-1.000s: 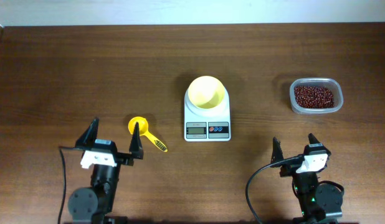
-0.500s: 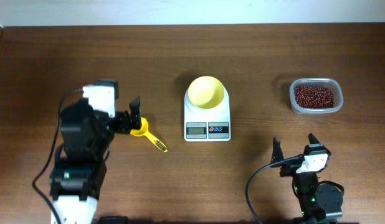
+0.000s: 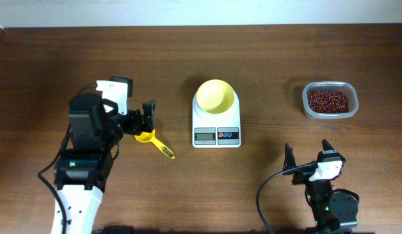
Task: Scoop item into bowl and weigh 50g on scale
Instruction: 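Move the left gripper down over the yellow scoop's bowl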
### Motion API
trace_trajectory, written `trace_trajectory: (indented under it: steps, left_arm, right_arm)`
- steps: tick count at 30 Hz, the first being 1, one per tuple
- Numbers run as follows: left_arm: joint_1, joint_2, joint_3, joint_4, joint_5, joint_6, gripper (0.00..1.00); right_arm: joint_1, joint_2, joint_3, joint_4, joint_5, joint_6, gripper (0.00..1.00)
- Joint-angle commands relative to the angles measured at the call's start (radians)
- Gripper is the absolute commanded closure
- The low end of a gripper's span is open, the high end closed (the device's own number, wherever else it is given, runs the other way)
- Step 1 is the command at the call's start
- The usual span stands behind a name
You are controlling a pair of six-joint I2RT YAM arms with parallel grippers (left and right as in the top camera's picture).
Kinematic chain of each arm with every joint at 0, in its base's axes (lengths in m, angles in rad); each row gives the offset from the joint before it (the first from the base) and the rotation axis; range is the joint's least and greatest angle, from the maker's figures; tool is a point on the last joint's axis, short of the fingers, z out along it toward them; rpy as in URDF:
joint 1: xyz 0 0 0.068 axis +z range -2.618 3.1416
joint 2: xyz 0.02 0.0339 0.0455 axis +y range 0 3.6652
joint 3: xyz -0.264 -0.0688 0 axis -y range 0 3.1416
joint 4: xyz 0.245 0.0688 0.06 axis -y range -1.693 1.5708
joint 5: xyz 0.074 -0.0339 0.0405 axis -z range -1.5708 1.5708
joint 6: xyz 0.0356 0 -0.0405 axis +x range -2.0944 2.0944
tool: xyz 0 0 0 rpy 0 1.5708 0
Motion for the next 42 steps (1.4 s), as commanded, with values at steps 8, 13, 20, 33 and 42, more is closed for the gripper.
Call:
trace_trajectory:
  steps: [8,13,20,33,42]
  left_arm:
    - [0.005,0.126,0.025,-0.07,-0.325,-0.47,0.01]
    - [0.004,0.18,0.024,-0.24,-0.321,-0.546,0.01]
    - [0.004,0.373,0.023,-0.27,-0.304,-0.581,0.01]
    - [0.004,0.591,0.022,-0.138,-0.23,-0.59,0.03]
    - [0.004,0.592,0.019,-0.111,-0.238,-0.59,0.16]
  right_arm:
    - [0.001,-0.004,-0.008,-0.002,0.009,0.0,0.01]
    - [0.001,-0.004,-0.008,-0.002,0.009,0.0,0.01]
    - [0.001,-0.004,-0.008,-0.002,0.008,0.0,0.02]
    - [0.001,-0.004,-0.008,-0.002,0.009,0.0,0.01]
    - [0.001,-0.004,-0.008,-0.002,0.008,0.0,0.01]
